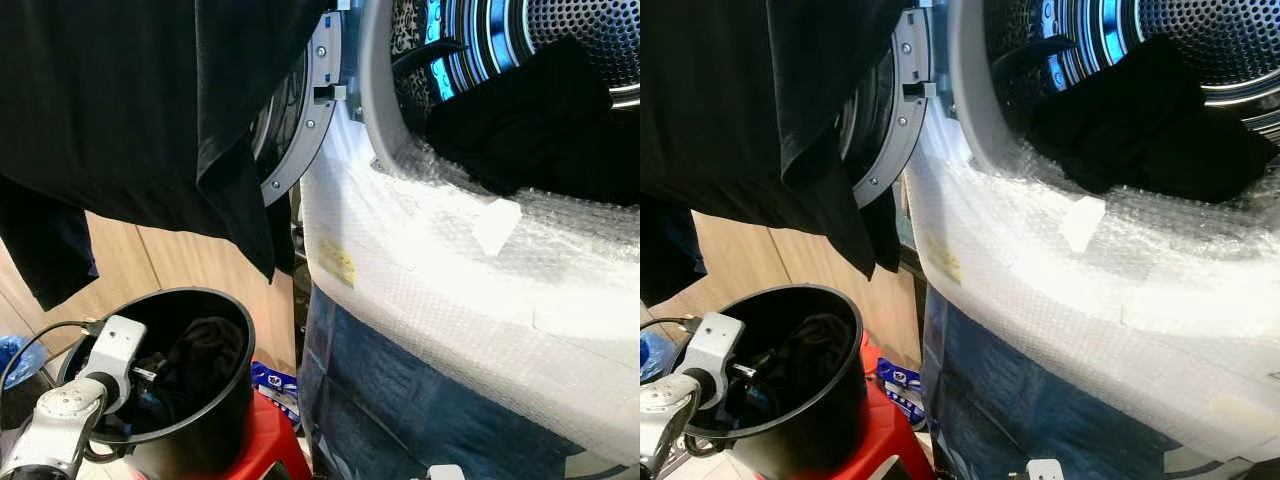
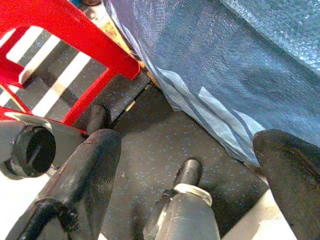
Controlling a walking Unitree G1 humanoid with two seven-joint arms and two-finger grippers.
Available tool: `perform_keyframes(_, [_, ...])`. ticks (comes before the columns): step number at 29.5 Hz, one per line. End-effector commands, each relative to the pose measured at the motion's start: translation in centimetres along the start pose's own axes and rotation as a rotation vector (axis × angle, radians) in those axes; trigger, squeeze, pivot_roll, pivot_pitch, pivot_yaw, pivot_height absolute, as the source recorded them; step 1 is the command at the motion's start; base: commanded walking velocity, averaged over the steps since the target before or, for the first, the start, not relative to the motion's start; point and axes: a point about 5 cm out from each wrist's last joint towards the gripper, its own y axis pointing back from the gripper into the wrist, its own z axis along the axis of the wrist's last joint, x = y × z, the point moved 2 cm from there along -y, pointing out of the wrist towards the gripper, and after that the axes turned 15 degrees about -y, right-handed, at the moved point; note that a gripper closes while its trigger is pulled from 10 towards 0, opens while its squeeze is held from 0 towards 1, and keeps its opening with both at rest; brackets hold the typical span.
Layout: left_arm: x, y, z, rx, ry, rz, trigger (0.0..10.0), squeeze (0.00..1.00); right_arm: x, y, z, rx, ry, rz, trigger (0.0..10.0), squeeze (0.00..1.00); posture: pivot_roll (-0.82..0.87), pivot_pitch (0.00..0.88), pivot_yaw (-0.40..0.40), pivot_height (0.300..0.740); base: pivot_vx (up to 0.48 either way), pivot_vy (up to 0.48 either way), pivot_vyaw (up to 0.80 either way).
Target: Clothes washing
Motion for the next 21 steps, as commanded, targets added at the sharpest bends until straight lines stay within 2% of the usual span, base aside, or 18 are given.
perform_keyframes(1, [0.7, 0.0, -0.5, 0.043, -0.026, 0.005, 10.0, 0.00, 0.0, 0.0, 0.0, 0.004, -0.001, -0.008, 10.0, 0.00, 0.14, 0.000, 0.020, 0.740, 0.000, 0.000, 0.00])
perform_keyframes(6, [0.5, 0.2, -1.0, 0.080, -0.059, -0.055, 10.0, 0.00, 0.1, 0.0, 0.1, 0.005, 0.005, -0.003, 10.0, 0.00, 0.14, 0.000, 0.020, 0.740, 0.000, 0.000, 0.00])
perform_keyframes(14, [1.0, 0.4, -1.6, 0.116, -0.066, -0.081, 10.0, 0.00, 0.5, -0.1, 0.0, 0.012, 0.014, 0.008, 10.0, 0.00, 0.15, 0.000, 0.019, 0.740, 0.000, 0.000, 0.00])
perform_keyframes(18, [0.7, 0.4, -1.9, 0.127, -0.075, -0.105, 10.0, 0.00, 0.6, -0.1, 0.0, 0.014, 0.022, 0.011, 10.0, 0.00, 0.16, 0.000, 0.017, 0.740, 0.000, 0.000, 0.00])
perform_keyframes(21, [-0.1, 0.4, -1.8, 0.115, -0.107, -0.166, 10.0, 0.00, 0.9, -0.2, 0.0, 0.016, 0.030, 0.013, 10.0, 0.00, 0.16, 0.000, 0.020, 0.740, 0.000, 0.000, 0.00])
